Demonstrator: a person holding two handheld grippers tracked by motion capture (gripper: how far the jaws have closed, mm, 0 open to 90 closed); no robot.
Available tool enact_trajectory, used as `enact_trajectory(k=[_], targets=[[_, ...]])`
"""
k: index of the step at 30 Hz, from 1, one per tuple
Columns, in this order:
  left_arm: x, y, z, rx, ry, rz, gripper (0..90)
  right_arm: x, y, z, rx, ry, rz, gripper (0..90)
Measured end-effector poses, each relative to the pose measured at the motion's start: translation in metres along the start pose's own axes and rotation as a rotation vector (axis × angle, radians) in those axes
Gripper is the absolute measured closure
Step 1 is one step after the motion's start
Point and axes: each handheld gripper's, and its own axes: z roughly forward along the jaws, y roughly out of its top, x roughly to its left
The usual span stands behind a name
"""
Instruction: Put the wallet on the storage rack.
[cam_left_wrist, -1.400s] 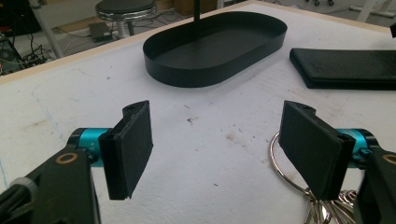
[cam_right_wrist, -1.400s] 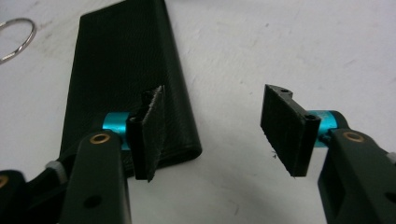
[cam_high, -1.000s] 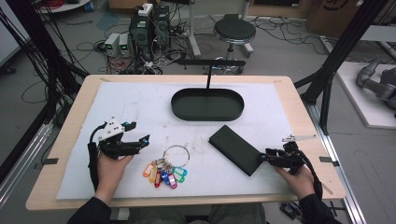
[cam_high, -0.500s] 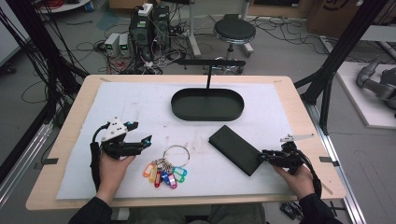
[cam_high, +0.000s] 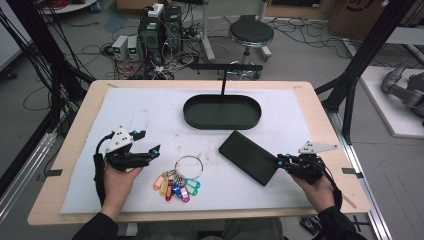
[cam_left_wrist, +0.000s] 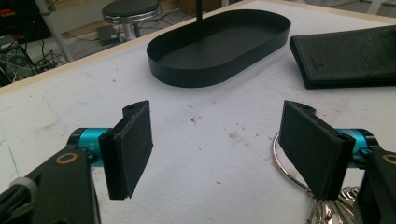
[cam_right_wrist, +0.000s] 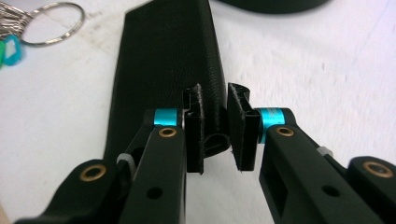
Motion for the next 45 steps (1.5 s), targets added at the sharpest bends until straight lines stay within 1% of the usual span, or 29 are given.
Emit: enact_trajectory(k=[2, 3, 4, 7, 11, 14, 15, 18, 22, 24, 30, 34, 36, 39, 42, 43, 45], targets=[[0.000, 0.000, 0.000, -0.005, -0.003, -0.005, 26.0, 0.003, 0.002, -0.001, -0.023, 0.000, -0.028, 78.9], [0.000, 0.000, 0.000, -0.006, -0.008, -0.009, 26.0, 0.006, 0.004, -0.002, -0.038, 0.001, -0.053, 79.1], [0.000, 0.000, 0.000, -0.012, -0.014, -0.018, 26.0, 0.006, 0.004, -0.002, -0.038, 0.001, -0.053, 79.1], [0.001, 0.001, 0.000, -0.032, -0.042, -0.048, 26.0, 0.009, 0.005, -0.002, -0.048, -0.004, -0.085, 79.1], [0.000, 0.005, 0.005, -0.043, -0.080, -0.058, 25.9, 0.013, 0.006, -0.004, -0.068, 0.001, -0.125, 79.2], [-0.003, 0.009, 0.011, -0.039, -0.109, -0.055, 25.6, 0.016, 0.006, -0.006, -0.078, 0.003, -0.155, 79.2], [-0.004, 0.011, 0.014, -0.040, -0.122, -0.057, 25.2, 0.017, 0.007, -0.006, -0.083, 0.004, -0.169, 79.2], [-0.008, 0.016, 0.024, -0.043, -0.189, -0.081, 24.4, 0.020, 0.007, -0.008, -0.096, 0.006, -0.200, 79.2], [-0.014, 0.026, 0.037, -0.037, -0.232, -0.086, 22.8, 0.023, 0.006, -0.010, -0.110, 0.013, -0.233, 79.3], [-0.017, 0.031, 0.043, -0.035, -0.256, -0.096, 22.8, 0.023, 0.006, -0.011, -0.114, 0.018, -0.242, 79.3], [-0.025, 0.045, 0.061, -0.024, -0.313, -0.086, 22.8, 0.025, 0.006, -0.013, -0.127, 0.030, -0.267, 79.4], [-0.030, 0.052, 0.075, -0.024, -0.358, -0.096, 22.8, 0.027, 0.006, -0.014, -0.135, 0.042, -0.285, 79.5], [-0.032, 0.054, 0.082, -0.016, -0.370, -0.095, 22.8, 0.027, 0.006, -0.014, -0.142, 0.049, -0.298, 79.5], [-0.035, 0.055, 0.092, -0.007, -0.396, -0.112, 22.8, 0.029, 0.006, -0.016, -0.149, 0.063, -0.313, 79.6], [-0.037, 0.057, 0.099, -0.012, -0.420, -0.122, 22.8, 0.029, 0.005, -0.017, -0.154, 0.079, -0.329, 79.6], [-0.039, 0.058, 0.101, -0.014, -0.428, -0.119, 22.8, 0.030, 0.005, -0.018, -0.156, 0.086, -0.332, 79.6], [-0.041, 0.058, 0.103, -0.015, -0.426, -0.107, 22.8, 0.029, 0.005, -0.018, -0.158, 0.095, -0.338, 79.6]])
